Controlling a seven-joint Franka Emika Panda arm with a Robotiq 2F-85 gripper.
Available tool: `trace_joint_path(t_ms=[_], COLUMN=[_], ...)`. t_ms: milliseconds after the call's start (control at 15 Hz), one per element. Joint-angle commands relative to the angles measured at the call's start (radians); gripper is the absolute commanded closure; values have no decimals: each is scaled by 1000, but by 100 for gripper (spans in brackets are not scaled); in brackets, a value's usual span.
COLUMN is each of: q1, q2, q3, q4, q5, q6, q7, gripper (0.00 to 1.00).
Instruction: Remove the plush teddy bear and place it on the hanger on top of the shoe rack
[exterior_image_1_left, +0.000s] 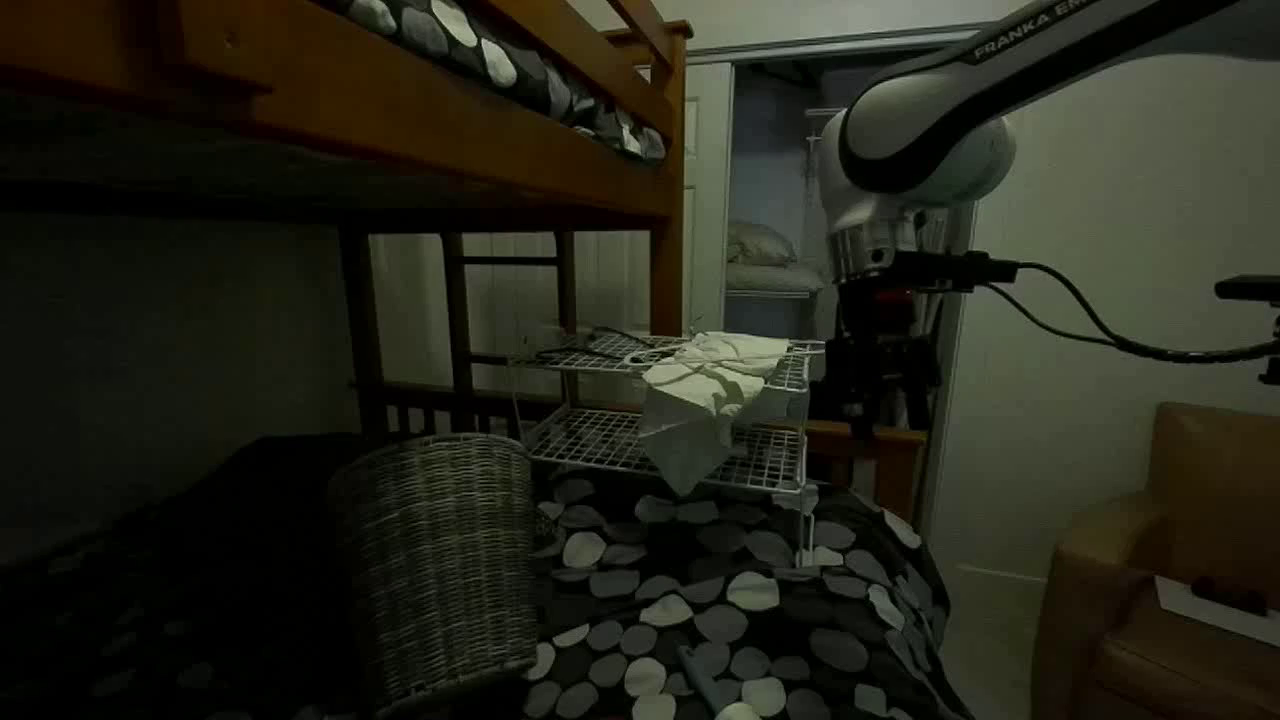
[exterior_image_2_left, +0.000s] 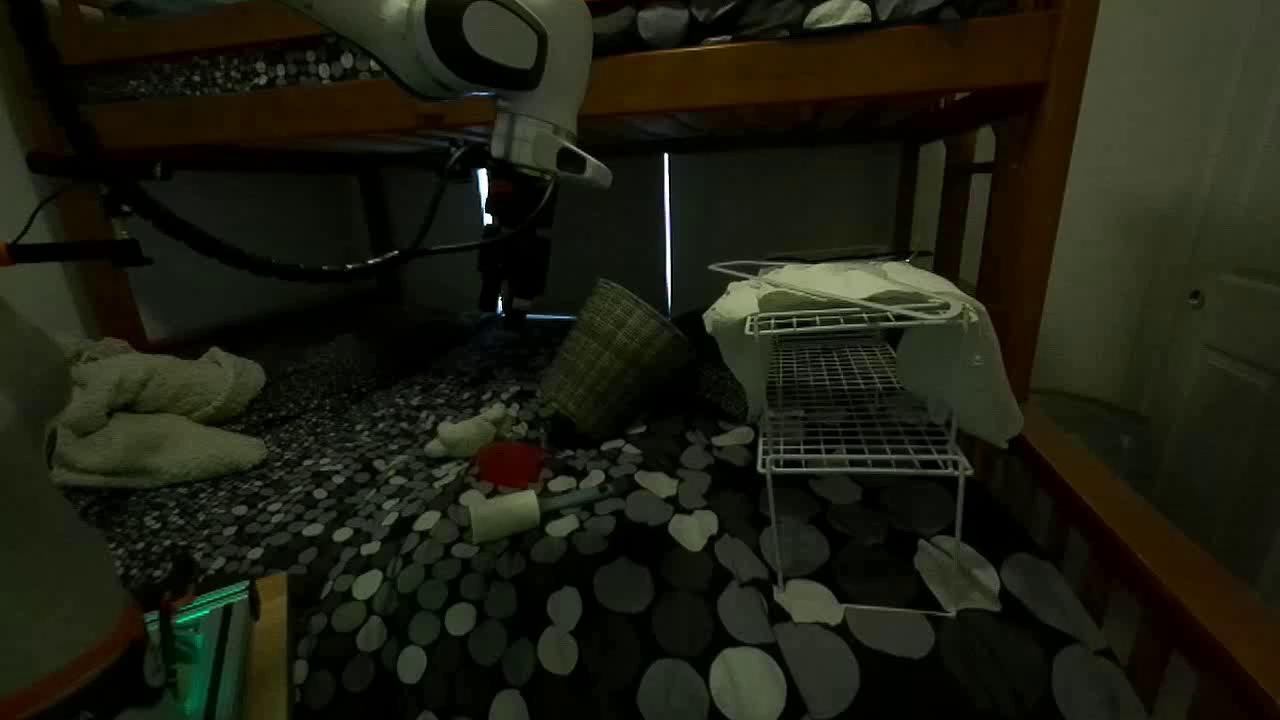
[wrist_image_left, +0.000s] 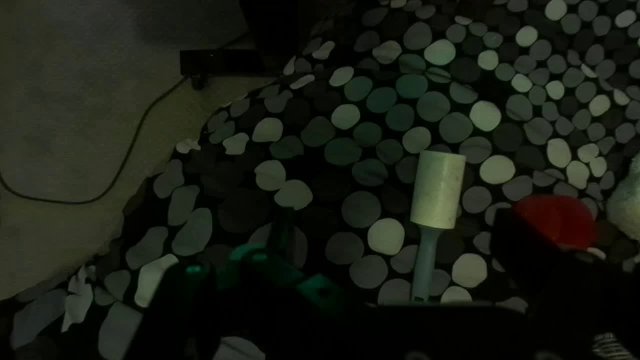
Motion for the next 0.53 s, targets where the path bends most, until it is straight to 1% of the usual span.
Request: trace_joint_path(t_ms=[0,333,467], q1=[-1,0,15], q2=[0,1,99], q3=[0,0,-1], q4=[1,1,24], q5=[0,0,61], q6=[-2,-2,96], q7=[0,0,-45], gripper=[0,0,0])
